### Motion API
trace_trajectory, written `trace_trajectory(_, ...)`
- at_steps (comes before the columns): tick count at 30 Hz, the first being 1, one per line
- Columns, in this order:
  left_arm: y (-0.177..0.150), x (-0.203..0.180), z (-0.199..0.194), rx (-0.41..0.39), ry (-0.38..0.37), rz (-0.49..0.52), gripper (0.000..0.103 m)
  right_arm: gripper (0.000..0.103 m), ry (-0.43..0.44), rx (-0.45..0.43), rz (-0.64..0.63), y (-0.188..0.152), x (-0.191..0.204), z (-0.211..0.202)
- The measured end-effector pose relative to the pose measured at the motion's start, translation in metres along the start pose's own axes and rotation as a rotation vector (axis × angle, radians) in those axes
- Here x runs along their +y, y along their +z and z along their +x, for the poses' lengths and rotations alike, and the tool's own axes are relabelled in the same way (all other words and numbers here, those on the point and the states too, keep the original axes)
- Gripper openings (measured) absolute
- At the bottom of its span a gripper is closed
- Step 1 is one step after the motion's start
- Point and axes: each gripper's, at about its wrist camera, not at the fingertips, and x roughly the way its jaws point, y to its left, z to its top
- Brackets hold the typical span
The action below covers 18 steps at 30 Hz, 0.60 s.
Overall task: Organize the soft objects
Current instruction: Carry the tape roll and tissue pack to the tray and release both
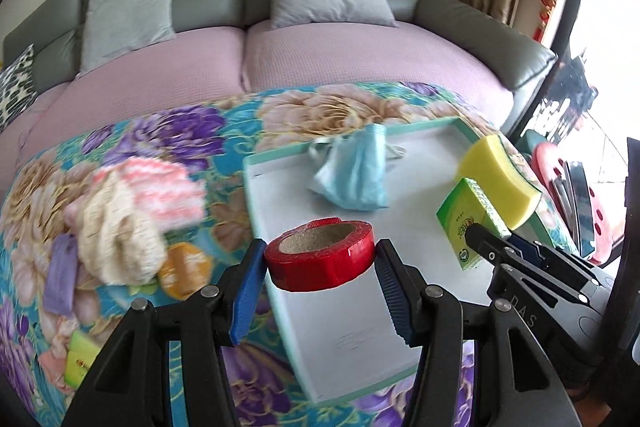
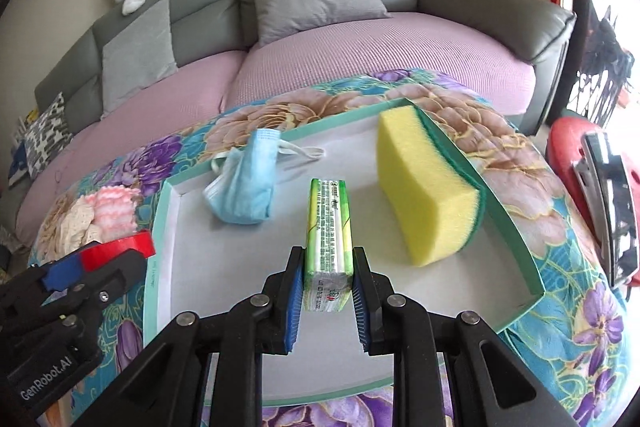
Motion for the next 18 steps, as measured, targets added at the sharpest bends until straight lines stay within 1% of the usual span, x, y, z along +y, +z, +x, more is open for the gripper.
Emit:
trace_trajectory(3,0.005,-0.012,0.009,0.005,-0.003,0.019,0.057,0.024,0.001,0.003,0.046,0.0,-0.015,0.002)
trace_trajectory(6,0.01,-0.022,0.018,0.004,-0.02,0.022,0.057,0.024,-0.042,0.004,0.057,0.0,-0.024,0.002)
trace_trajectory(9,0.013,-0.028,0.031,0.003,-0.03,0.02,0.057,0.024,-0.026,0.003,0.097,0.0,-0.035,0.003)
trace_trajectory(13,0.014,-0.03,0.045,0.016,-0.035,0.01,0.057,0.025,-0.042,0.002,0.114,0.0,-0.043,0.004)
trace_trajectory(17,0.013,-0.025,0.047,0.007,-0.027,-0.006,0.058,0.026,-0.054,-0.004,0.125,0.001,-0.047,0.002)
trace_trajectory(18,0.013,-0.024,0.046,0.003,-0.023,-0.011,0.062,0.026,-0.062,-0.009,0.126,0.001,-0.047,0.0)
